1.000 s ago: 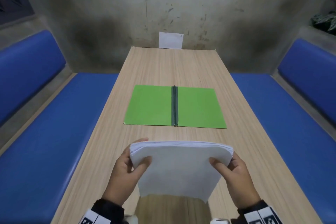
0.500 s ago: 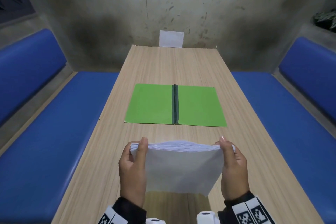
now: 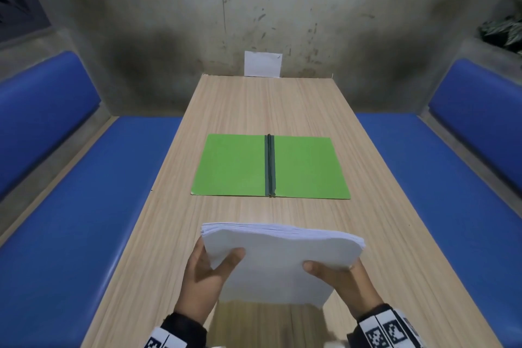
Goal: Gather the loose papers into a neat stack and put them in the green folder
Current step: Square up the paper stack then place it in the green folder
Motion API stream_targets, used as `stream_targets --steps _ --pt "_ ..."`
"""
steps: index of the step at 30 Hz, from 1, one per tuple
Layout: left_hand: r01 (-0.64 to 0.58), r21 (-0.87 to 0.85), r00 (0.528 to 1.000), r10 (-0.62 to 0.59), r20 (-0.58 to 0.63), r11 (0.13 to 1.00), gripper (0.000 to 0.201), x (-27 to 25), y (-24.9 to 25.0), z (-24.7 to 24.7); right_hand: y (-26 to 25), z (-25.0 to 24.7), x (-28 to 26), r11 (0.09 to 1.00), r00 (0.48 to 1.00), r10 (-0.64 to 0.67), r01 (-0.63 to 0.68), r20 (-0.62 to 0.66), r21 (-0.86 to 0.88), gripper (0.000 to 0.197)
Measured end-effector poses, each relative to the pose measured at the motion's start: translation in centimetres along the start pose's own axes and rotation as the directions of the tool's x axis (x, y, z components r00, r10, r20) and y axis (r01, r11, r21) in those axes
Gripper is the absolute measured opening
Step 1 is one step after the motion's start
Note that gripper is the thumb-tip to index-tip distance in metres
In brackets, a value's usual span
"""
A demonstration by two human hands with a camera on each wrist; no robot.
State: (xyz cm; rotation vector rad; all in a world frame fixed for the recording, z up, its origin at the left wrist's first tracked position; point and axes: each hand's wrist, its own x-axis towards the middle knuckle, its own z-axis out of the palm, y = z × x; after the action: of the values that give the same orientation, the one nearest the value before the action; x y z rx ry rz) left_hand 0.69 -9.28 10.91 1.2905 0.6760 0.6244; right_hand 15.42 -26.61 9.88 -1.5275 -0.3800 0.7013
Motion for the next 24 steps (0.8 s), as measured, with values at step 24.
stream_targets --steps 24 --pt "-0.176 0.632 0.963 0.264 -0.046 0.754 0.092 0.9 4.2 -3.5 -2.1 -0.2 0.6 0.928 0.995 -0.097 0.099 0.025 -0.359 0.037"
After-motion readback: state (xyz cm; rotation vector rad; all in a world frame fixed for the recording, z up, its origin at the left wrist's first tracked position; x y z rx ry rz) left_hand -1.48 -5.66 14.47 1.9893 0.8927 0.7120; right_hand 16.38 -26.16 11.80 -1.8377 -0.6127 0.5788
